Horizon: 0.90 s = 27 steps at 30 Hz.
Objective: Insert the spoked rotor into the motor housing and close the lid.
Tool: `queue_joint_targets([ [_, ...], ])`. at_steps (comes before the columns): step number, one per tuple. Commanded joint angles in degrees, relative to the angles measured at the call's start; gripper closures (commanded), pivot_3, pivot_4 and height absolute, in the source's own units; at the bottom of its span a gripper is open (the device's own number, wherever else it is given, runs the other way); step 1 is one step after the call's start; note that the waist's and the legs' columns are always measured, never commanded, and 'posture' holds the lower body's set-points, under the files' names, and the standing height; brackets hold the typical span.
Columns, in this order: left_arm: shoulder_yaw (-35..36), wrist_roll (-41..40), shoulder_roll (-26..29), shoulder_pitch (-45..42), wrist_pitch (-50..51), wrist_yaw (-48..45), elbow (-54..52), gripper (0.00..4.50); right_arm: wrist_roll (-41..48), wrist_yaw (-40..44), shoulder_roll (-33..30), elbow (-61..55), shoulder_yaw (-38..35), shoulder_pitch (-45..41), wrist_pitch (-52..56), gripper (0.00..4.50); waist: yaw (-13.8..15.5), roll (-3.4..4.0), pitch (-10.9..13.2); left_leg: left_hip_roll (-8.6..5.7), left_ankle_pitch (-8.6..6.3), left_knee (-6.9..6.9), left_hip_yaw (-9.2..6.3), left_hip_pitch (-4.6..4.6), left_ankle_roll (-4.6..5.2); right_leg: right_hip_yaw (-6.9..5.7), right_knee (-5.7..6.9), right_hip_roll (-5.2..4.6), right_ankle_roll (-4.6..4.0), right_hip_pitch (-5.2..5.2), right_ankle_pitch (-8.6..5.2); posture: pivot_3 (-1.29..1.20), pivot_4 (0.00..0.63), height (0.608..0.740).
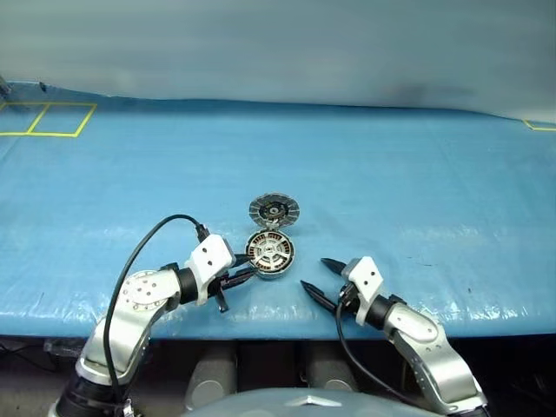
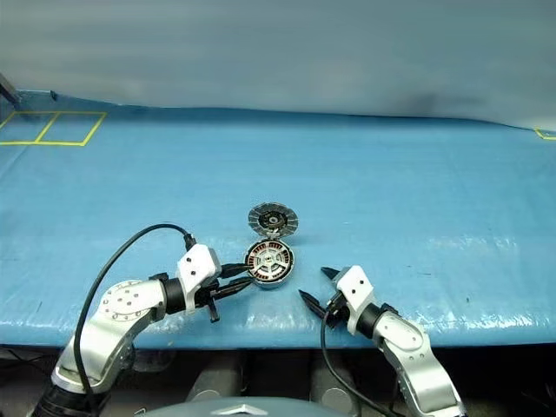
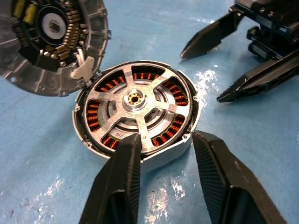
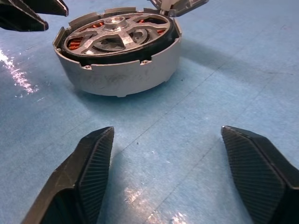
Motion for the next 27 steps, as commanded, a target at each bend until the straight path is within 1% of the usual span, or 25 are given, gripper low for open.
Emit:
queue_joint_targets([
  [1, 1.25, -0.56, -1.01, 3.45, -6.73, 2.25, 0.4, 4.47, 0.36, -1.16, -1.6, -5.91, -1.84, -1.19, 3.37, 1.95, 0.02, 0.02, -0.01, 0.0, 0.0, 0.0, 0.0, 0.0, 0.0, -0.01, 0.01, 0.0, 0.0, 0.01, 0.0, 0.0, 0.15, 0.74],
  [8, 0.82, -0.57, -0.57, 8.09, -15.67, 2.67, 3.11, 4.5, 0.19, -3.76, -3.76, -13.51, -1.26, -7.68, 13.2, 4.24, 0.02, 0.05, -0.02, 0.01, -0.01, 0.0, 0.11, -0.06, -0.02, 0.01, -0.01, -0.02, 0.0, -0.1, 0.0, 0.0, 0.15, 0.74],
  [9, 0.89, -0.56, -0.76, 8.36, -16.44, 3.05, 3.4, 4.5, 0.26, -3.75, -3.75, -14.18, -0.73, -8.76, 14.26, 4.48, 0.01, 0.05, -0.03, 0.02, -0.02, -0.01, 0.12, -0.07, -0.02, 0.01, -0.01, -0.02, 0.0, -0.12, 0.0, 0.0, 0.15, 0.74],
  [11, 1.03, -0.94, -1.3, 8.68, -17.42, 3.76, 3.79, 4.5, 0.2, -3.68, -3.75, -14.98, 0.22, -10.45, 15.97, 4.48, 0.01, 0.05, -0.03, 0.01, -0.02, -0.02, 0.11, -0.09, -0.02, 0.0, -0.03, -0.02, 0.0, -0.13, 0.0, 0.0, 0.15, 0.74],
  [14, 1.89, -2.33, -2.97, 9.16, -19.61, 5.06, 4.83, 4.5, -0.97, -3.45, -2.99, -15.09, 4.32, -14.73, 18.28, 4.48, -0.08, 0.05, -0.02, 0.0, -0.02, -0.04, 0.12, -0.11, -0.02, 0.0, -0.09, -0.03, 0.0, -0.13, 0.0, 0.0, 0.15, 0.74],
  [20, 1.97, -2.66, -2.7, 9.4, -19.68, 5.96, 5.82, 4.5, -3.42, -6.19, 1.93, -11.9, 10.99, -20.73, 21.88, 4.48, -0.13, 0.05, -0.02, 0.02, -0.02, -0.07, 0.08, -0.11, -0.02, -0.06, -0.08, 0.01, -0.01, -0.15, 0.0, 0.0, 0.15, 0.74],
  [23, 1.83, -3.16, -2.61, 9.53, -19.64, 6.07, 5.81, 4.5, -4.14, -6.68, 3.83, -10.03, 12.84, -22.31, 22.14, 4.48, -0.25, 0.05, -0.02, 0.01, -0.02, -0.08, 0.09, -0.12, -0.02, -0.05, -0.1, 0.0, -0.01, -0.14, 0.0, 0.0, 0.15, 0.74],
  [27, 1.81, -3.2, -2.44, 9.86, -19.51, 6.65, 5.6, 4.5, -4.63, -6.29, 4.79, -7.46, 13.61, -22.39, 20.86, 4.48, -0.27, 0.05, -0.02, -0.01, -0.02, -0.08, 0.08, -0.13, -0.02, -0.06, -0.13, -0.01, -0.01, -0.14, 0.0, 0.0, 0.15, 0.74],
])
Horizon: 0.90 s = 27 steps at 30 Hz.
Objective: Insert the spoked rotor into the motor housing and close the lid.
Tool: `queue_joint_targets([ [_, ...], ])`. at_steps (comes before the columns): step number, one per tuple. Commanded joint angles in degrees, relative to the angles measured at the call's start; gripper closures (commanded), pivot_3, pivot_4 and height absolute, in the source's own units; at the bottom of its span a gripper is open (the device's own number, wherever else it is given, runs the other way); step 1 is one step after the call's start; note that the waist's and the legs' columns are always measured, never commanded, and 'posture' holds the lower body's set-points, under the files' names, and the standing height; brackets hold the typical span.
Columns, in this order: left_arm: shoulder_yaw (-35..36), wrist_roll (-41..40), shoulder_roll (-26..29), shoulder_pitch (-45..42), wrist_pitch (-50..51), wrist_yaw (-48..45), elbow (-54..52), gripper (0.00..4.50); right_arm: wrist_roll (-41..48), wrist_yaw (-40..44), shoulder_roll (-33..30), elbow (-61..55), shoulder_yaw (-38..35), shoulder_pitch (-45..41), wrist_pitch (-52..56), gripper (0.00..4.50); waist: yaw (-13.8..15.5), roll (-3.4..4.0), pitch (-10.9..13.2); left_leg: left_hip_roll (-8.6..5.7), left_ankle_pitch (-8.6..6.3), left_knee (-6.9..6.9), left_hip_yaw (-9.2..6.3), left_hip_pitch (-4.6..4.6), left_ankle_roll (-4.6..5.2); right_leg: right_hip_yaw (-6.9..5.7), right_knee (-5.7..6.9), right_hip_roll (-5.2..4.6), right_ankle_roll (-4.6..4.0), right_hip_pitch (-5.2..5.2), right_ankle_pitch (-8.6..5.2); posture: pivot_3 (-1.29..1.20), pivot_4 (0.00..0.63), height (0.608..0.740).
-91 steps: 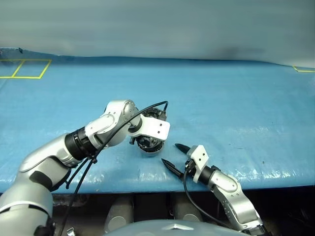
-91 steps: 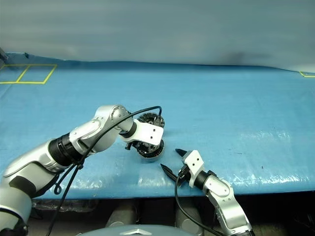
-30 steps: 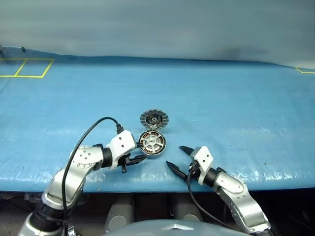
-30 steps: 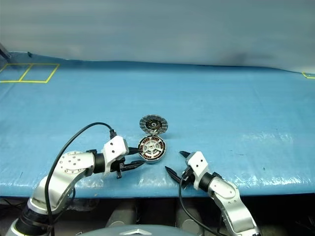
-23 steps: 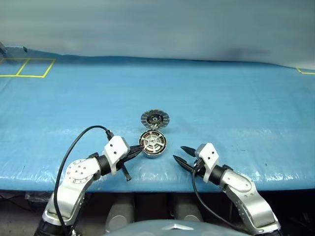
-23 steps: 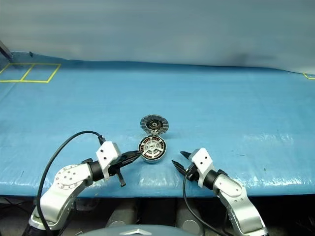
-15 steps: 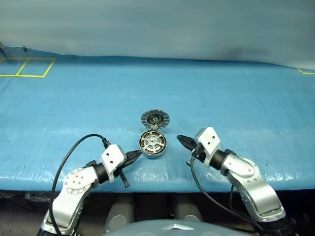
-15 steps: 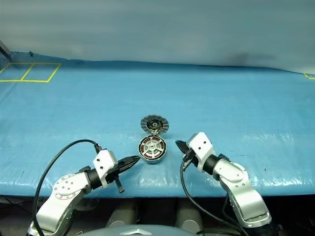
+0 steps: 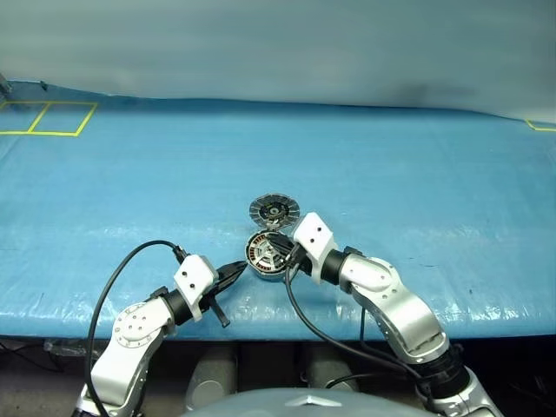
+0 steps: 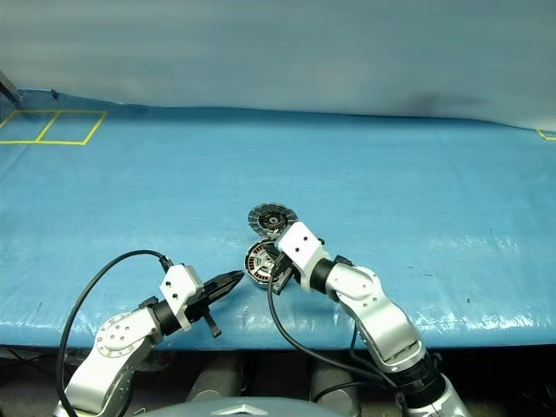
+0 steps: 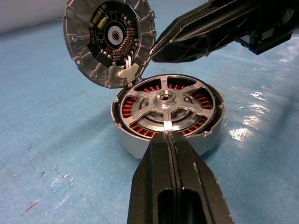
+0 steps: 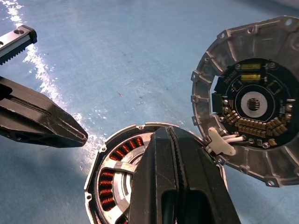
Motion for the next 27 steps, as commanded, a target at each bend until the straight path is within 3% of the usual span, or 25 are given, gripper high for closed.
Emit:
queue_joint_targets([
  [1, 0.77, -0.88, 0.12, 0.35, -0.91, 0.53, -1.05, 4.5, -0.14, 0.17, 0.46, 0.67, 0.21, -0.26, -1.85, 4.48, -0.1, 0.0, 0.0, 0.0, 0.0, 0.0, 0.0, 0.0, 0.0, 0.0, 0.0, 0.0, 0.0, -0.01, 0.0, 0.0, 0.15, 0.74],
  [18, 0.55, -2.01, 0.89, 0.35, 0.77, 0.86, -1.69, 4.5, 2.95, 0.81, 3.06, 7.12, -2.44, 4.94, -6.33, 4.48, -0.44, 0.01, 0.0, 0.03, -0.01, -0.03, -0.01, 0.02, -0.02, 0.0, 0.0, 0.01, 0.0, 0.0, 0.0, 0.0, 0.15, 0.74],
  [27, 0.09, -2.67, 1.15, 0.06, 2.23, 0.97, -2.2, 4.5, 5.13, -3.07, 6.45, 8.21, -5.02, 5.77, -1.65, 4.48, -0.46, 0.02, 0.0, 0.05, -0.03, -0.04, -0.03, 0.04, -0.05, 0.0, -0.01, 0.01, -0.01, -0.01, -0.01, 0.0, 0.15, 0.74],
])
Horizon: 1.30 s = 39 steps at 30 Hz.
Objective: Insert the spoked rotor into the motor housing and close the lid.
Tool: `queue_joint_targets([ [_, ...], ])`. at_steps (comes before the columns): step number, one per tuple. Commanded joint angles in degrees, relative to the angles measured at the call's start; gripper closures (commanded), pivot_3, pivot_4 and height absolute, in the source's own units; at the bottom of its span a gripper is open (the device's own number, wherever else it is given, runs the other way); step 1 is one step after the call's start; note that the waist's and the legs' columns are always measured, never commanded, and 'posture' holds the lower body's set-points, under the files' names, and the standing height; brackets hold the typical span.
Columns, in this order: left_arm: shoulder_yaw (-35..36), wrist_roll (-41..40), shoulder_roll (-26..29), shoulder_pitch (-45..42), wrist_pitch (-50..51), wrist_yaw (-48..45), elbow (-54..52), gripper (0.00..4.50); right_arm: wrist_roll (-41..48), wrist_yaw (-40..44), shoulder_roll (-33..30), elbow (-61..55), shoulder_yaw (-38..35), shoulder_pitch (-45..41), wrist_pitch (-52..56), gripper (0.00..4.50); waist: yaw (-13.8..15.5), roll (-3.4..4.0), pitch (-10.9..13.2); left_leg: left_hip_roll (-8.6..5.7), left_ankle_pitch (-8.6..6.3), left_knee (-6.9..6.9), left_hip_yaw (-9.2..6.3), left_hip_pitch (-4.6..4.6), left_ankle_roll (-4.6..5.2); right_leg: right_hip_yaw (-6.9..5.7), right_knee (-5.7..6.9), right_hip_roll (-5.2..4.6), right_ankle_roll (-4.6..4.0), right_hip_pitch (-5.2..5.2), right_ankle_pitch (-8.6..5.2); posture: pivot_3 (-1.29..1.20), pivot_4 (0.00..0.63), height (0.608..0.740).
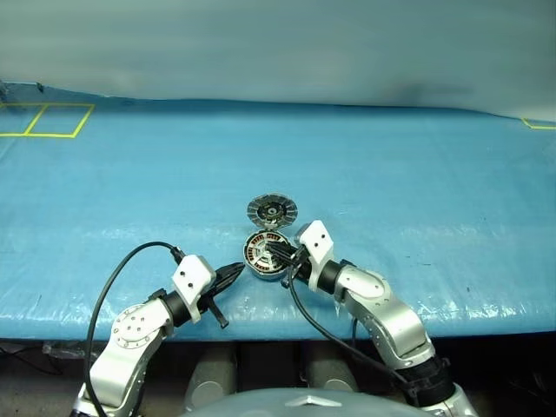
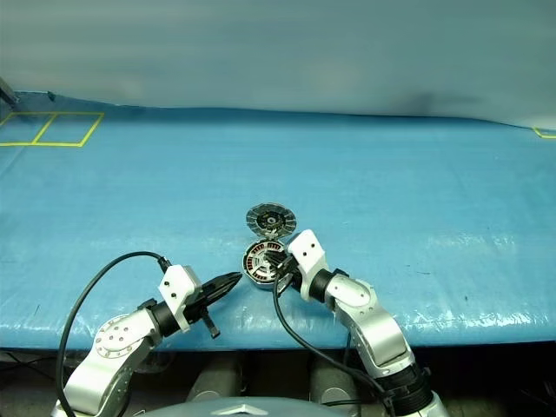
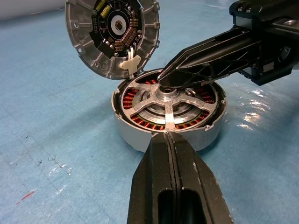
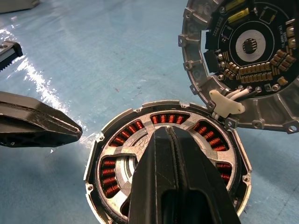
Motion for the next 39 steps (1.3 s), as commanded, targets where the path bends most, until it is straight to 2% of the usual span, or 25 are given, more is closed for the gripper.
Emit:
queue_joint_targets([
  [1, 0.08, -0.94, 0.36, -0.39, 0.4, -0.14, -2.21, 4.5, 0.16, -2.56, 0.87, 0.89, -1.17, 0.61, 3.67, 4.48, 0.0, 0.01, -0.01, 0.0, 0.0, 0.0, 0.0, 0.0, -0.01, 0.0, 0.0, 0.0, 0.0, 0.0, 0.0, 0.0, 0.15, 0.74],
  [12, -0.59, -0.97, 0.07, -0.97, 1.07, -0.05, -2.25, 4.5, -1.06, -5.45, 0.56, 0.81, -0.93, -0.17, 6.09, 4.48, -0.08, 0.02, -0.02, 0.0, -0.02, -0.07, -0.01, -0.01, -0.04, -0.01, -0.11, -0.01, -0.01, -0.04, 0.0, 0.0, 0.15, 0.74],
  [20, -0.54, -0.88, 0.02, -1.09, 1.04, 0.09, -2.34, 4.5, -0.6, -2.06, -2.02, -3.48, 1.22, -0.62, 4.32, 4.48, -0.1, 0.04, -0.01, 0.01, -0.02, -0.28, -0.09, -0.02, -0.03, -0.14, -0.57, -0.01, 0.0, -0.03, 0.0, 0.0, 0.15, 0.74],
  [24, 0.12, -1.22, 0.18, -1.43, 0.86, 0.01, -2.47, 4.5, 0.98, 1.82, -6.14, -9.7, 0.3, -2.62, 4.47, 4.48, -0.01, 0.07, 0.01, -0.02, -0.05, -0.39, -0.09, -0.19, 0.02, -0.15, -0.69, 0.0, 0.03, 0.02, 0.03, 0.0, 0.15, 0.74],
  [29, -0.11, -1.13, -0.93, -2.36, -0.65, 0.57, -1.7, 4.5, 3.22, 8.97, -15.39, -13.65, -3.79, -7.19, 5.26, 4.48, 0.05, 0.11, 0.06, -0.02, -0.06, -0.43, -0.09, -0.17, 0.03, -0.18, -0.71, 0.02, 0.04, 0.04, 0.04, 0.0, 0.15, 0.74],
  [35, -1.33, -1.79, -1.67, -2.32, -1.2, -0.53, -1.29, 4.5, 3.36, 16.38, -26.39, -10.86, -6.82, -14.47, 6.64, 4.48, 0.17, 0.11, 0.08, -0.02, -0.07, -0.35, -0.09, -0.19, 0.03, -0.21, -0.72, 0.0, 0.05, 0.08, 0.04, 0.0, 0.15, 0.74],
  [39, -1.74, -1.99, -1.33, -1.81, -1.82, -1.44, -1.14, 4.5, -1.43, 14.09, -27.77, -3.67, -6.69, -21.99, 5.61, 4.48, 0.0, 0.1, 0.09, 0.0, -0.07, -0.38, -0.05, -0.17, 0.04, -0.2, -0.71, 0.01, 0.04, 0.06, 0.04, 0.0, 0.15, 0.74],
])
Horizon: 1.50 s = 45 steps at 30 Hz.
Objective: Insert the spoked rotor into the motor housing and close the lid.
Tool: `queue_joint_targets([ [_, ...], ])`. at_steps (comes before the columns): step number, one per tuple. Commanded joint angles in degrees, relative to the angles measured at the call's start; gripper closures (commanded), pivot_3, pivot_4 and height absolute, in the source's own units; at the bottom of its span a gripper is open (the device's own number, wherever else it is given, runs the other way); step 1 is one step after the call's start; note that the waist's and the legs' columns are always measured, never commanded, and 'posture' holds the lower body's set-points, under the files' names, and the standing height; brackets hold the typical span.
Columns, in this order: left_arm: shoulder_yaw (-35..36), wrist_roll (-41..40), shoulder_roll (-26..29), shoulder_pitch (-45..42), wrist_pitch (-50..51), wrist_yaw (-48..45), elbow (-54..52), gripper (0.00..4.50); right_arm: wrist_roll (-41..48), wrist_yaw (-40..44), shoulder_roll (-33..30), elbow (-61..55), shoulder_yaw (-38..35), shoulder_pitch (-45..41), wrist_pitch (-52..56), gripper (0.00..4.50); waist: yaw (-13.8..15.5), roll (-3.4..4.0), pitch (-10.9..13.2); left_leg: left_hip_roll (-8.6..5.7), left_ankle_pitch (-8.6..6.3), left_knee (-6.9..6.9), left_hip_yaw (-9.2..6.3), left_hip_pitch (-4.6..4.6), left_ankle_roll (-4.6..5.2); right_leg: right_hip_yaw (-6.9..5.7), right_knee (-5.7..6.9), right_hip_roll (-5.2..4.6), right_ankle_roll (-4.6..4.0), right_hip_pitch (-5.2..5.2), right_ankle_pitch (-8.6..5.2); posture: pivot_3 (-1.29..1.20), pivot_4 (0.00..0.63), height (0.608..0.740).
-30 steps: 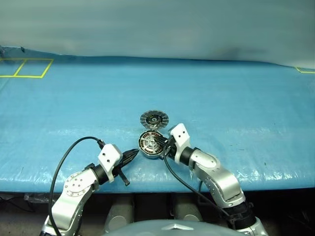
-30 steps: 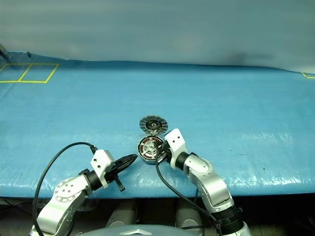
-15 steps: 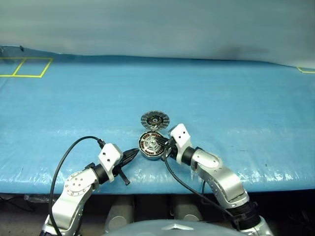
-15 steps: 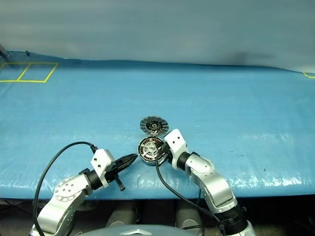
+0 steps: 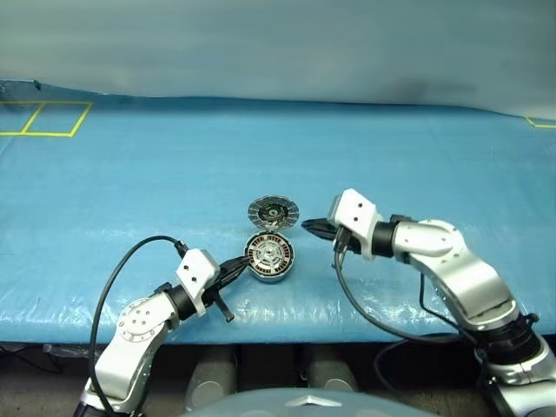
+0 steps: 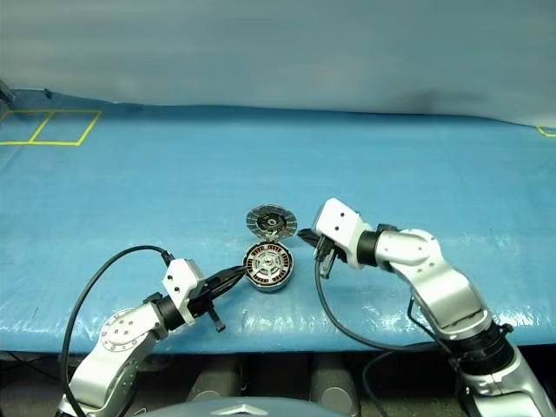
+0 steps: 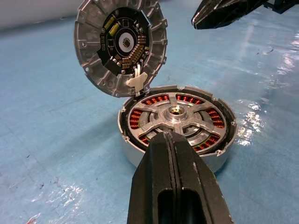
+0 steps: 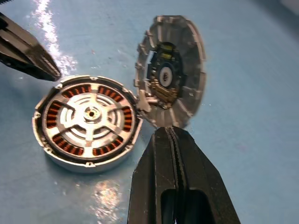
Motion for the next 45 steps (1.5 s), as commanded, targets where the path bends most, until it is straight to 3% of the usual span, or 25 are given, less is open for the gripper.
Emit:
queue_joint_targets([
  [1, -0.61, -1.07, 0.11, 0.35, -1.59, -1.12, -1.11, 4.5, -5.34, -3.14, 0.33, 6.16, -0.5, -7.04, -2.04, 4.48, -0.12, 0.01, 0.0, 0.0, 0.0, 0.0, 0.01, 0.0, 0.0, 0.0, 0.01, 0.0, 0.0, -0.01, 0.0, 0.0, 0.15, 0.74],
  [7, -1.3, 0.11, 0.52, 1.27, -2.48, -1.45, 0.07, 4.5, -11.89, -7.26, 6.86, 19.7, 2.27, -16.19, -9.58, 4.48, -0.12, 0.0, 0.02, -0.01, 0.0, -0.02, 0.03, -0.02, 0.0, 0.02, 0.0, 0.0, 0.01, -0.02, 0.02, 0.0, 0.15, 0.74],
  [13, -0.52, -2.09, -1.97, 3.01, -7.15, -1.59, 2.45, 4.5, -14.33, -3.28, 13.09, 32.36, 6.15, -22.45, -18.9, 4.48, -0.28, 0.04, 0.05, -0.02, 0.0, -0.04, 0.04, 0.0, 0.01, 0.04, -0.01, 0.01, 0.0, 0.0, 0.05, 0.0, 0.15, 0.74],
  [18, -0.26, -2.11, -1.72, 4.06, -7.76, -1.56, 2.86, 4.5, -13.67, 3.3, 15.1, 35.93, 8.0, -24.92, -22.4, 4.48, -0.29, 0.09, 0.07, -0.02, 0.01, -0.01, 0.03, 0.05, 0.01, 0.04, 0.04, 0.02, 0.01, 0.03, 0.06, 0.0, 0.15, 0.74],
  [24, -0.04, -1.92, -1.62, 4.38, -8.37, -1.24, 3.72, 4.5, -9.77, 11.76, 13.96, 29.93, 7.47, -22.39, -20.01, 4.48, -0.31, 0.1, 0.07, -0.02, 0.01, -0.01, 0.01, 0.07, 0.01, 0.04, 0.03, 0.02, 0.01, 0.06, 0.06, 0.0, 0.15, 0.74],
  [34, -0.06, -1.48, -1.3, 3.58, -9.62, -1.45, 6.47, 4.5, -5.3, 15.99, 11.41, 16.57, 7.41, -13.7, -12.35, 4.48, -0.26, 0.11, 0.06, -0.02, 0.01, 0.03, 0.0, 0.09, 0.01, 0.04, 0.06, 0.02, 0.02, 0.08, 0.06, 0.0, 0.15, 0.74],
  [45, -0.27, -1.48, -1.26, 3.36, -9.28, -1.45, 7.34, 4.5, -2.73, 12.81, 14.09, 6.76, 10.61, -3.67, -5.52, 4.48, -0.2, 0.11, 0.05, -0.01, 0.0, 0.06, 0.0, 0.1, 0.01, 0.04, 0.07, 0.02, 0.02, 0.1, 0.06, 0.0, 0.15, 0.74],
])
